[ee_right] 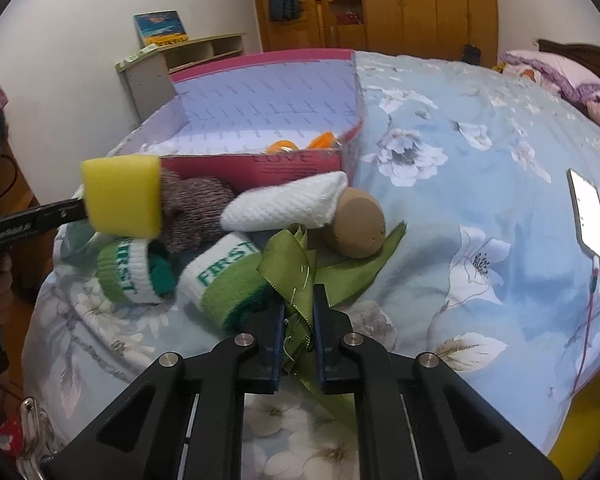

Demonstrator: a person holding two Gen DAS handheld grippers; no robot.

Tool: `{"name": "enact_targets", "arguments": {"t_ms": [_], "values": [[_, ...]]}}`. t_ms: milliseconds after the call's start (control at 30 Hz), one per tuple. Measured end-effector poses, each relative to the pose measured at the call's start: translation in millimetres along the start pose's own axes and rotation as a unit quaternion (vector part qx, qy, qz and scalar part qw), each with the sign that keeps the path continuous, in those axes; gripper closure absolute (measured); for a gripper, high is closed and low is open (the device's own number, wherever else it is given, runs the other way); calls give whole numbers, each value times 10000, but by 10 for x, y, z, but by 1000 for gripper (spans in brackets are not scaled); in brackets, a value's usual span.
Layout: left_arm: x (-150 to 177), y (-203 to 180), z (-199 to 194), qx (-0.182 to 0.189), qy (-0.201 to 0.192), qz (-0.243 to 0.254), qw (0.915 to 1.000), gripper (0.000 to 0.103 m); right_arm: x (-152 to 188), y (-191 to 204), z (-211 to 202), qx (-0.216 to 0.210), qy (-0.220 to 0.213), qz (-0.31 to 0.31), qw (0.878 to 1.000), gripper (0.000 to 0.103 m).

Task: Organize soft objects
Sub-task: 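Grasp the green ribbon bow with the right gripper while the left gripper holds the mask, then carry the blue mask into the box with the left gripper while the right gripper carries the green bow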

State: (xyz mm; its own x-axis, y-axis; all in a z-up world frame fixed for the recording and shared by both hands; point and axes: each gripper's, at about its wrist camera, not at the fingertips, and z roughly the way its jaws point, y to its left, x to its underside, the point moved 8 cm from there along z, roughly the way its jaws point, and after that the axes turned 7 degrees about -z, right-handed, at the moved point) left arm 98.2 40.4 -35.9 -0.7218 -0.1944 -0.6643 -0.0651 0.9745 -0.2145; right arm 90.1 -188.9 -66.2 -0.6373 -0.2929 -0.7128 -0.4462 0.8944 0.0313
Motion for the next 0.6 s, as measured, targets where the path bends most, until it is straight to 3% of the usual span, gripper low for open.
{"name": "enact_targets", "arguments": {"t_ms": [600], "values": [[-147, -112, -377, 135, -408, 15, 9991, 73, -295, 299, -483, -241, -596, -217, 9977, 90]]}}
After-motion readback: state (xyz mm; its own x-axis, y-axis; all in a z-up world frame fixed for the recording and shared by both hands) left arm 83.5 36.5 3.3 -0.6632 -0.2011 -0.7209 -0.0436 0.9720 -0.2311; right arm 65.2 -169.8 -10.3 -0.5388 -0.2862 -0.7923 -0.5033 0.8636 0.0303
